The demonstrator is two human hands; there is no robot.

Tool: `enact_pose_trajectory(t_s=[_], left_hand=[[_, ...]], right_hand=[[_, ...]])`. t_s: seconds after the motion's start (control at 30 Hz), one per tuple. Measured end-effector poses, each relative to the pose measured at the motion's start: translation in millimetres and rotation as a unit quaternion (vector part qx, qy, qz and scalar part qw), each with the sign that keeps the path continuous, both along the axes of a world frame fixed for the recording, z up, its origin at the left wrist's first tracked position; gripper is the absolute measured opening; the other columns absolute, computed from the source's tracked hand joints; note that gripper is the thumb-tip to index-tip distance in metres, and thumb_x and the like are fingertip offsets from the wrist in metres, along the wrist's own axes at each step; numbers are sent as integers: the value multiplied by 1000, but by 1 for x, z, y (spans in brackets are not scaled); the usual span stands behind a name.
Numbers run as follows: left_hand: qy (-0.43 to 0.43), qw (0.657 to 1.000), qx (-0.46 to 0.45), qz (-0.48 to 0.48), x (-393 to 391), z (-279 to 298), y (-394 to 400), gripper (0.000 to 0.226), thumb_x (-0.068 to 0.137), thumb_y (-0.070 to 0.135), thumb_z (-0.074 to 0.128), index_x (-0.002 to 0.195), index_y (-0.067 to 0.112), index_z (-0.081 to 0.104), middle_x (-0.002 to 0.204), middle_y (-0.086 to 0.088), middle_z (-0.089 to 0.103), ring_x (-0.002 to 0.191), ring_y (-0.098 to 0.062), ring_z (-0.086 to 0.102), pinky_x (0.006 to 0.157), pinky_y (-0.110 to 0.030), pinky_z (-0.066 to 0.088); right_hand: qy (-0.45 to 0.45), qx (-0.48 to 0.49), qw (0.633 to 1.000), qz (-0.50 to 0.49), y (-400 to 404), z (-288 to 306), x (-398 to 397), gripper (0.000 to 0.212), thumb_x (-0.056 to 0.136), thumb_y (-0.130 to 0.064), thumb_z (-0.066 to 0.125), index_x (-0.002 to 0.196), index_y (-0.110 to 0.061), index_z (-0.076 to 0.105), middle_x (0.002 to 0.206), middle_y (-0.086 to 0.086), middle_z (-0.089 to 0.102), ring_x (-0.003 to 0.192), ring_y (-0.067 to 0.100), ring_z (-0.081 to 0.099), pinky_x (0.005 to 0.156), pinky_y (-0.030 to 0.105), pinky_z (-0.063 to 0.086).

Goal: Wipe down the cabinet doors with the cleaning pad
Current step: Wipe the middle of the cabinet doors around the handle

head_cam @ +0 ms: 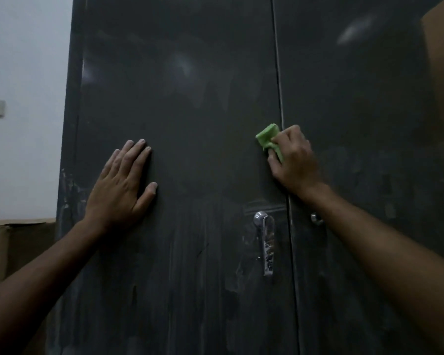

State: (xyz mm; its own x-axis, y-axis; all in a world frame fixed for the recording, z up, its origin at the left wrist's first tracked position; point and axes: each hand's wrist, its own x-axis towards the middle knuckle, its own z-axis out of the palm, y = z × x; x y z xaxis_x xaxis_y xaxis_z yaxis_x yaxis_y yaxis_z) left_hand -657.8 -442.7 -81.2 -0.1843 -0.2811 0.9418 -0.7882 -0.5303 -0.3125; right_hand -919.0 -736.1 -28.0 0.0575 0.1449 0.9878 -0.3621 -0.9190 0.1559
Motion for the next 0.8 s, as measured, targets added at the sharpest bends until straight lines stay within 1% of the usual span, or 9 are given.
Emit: enact_pose_trajectory(t_s=[0.07, 0.17, 0.23, 0.4, 0.47, 0.57, 0.63, 0.73, 0.8], left_hand=[[0, 1000, 1, -1, -1, 0, 1, 77, 101, 51, 37, 163, 6, 27, 172, -14, 22, 162, -28, 13, 132, -44, 10], [4, 1000, 2, 1, -2, 1, 1, 77, 101, 51, 36, 163, 6, 27, 173, -13, 22, 162, -27, 12, 132, -46, 11], [3, 1000, 0, 1, -2, 0, 1, 77, 101, 51, 37, 163, 6, 27, 173, -13, 22, 162, -27, 12, 132, -46, 11], [-1, 1000, -5, -2, -2, 0, 0, 76, 101, 50, 38, 162, 5, 29, 172, -14, 24, 162, -28, 14, 132, -44, 10], [-3, 1000, -6, 1, -2, 0, 1, 77, 101, 50, 37, 162, 6, 29, 172, -14, 24, 162, -28, 13, 132, -44, 9], [-3, 1000, -2, 0, -1, 1, 1, 77, 101, 50, 37, 163, 6, 28, 172, -13, 23, 162, -27, 12, 133, -43, 8], [-2, 1000, -5, 3, -2, 1, 0, 77, 101, 50, 37, 163, 6, 28, 172, -13, 23, 162, -26, 12, 133, -40, 6], [-3, 1000, -7, 4, -2, 0, -1, 77, 101, 50, 37, 163, 6, 28, 172, -14, 23, 162, -27, 13, 133, -39, 5], [-3, 1000, -7, 3, -2, 0, -1, 77, 101, 50, 37, 163, 6, 28, 172, -14, 23, 162, -28, 13, 133, -41, 6]], right_hand=[[-35, 47, 998, 29, 16, -14, 18, 22, 88, -17, 64, 104, -4, 61, 109, 20, 53, 95, 39, 56, 82, 49, 50], [90, -106, 990, 31, 2, -33, 6, 19, 88, -18, 65, 99, -3, 64, 103, 19, 55, 85, 36, 57, 73, 44, 50], [117, -156, 981, -12, -20, -20, -17, 22, 88, -24, 61, 97, -4, 64, 101, 18, 57, 82, 36, 57, 70, 45, 49], [-5, -25, 999, 20, -19, -23, -5, 22, 90, -17, 63, 109, -5, 62, 104, 16, 52, 90, 34, 55, 75, 49, 52], [32, -39, 998, 36, -19, -29, -1, 31, 91, -17, 63, 120, -9, 63, 109, 15, 50, 93, 31, 55, 77, 45, 52], [122, -148, 981, -11, -44, -22, -29, 34, 90, -22, 62, 123, -13, 65, 107, 14, 50, 86, 30, 56, 74, 42, 53], [58, -98, 993, -4, -61, -15, -43, 29, 90, -21, 61, 117, -13, 66, 104, 15, 49, 79, 34, 57, 67, 46, 56], [-108, 108, 987, 44, -63, -11, -38, 26, 93, -27, 61, 117, -20, 63, 105, 10, 45, 74, 33, 58, 64, 45, 57], [-74, 67, 993, 56, -61, -20, -29, 23, 92, -29, 62, 114, -20, 63, 103, 6, 43, 71, 26, 54, 61, 34, 51]])
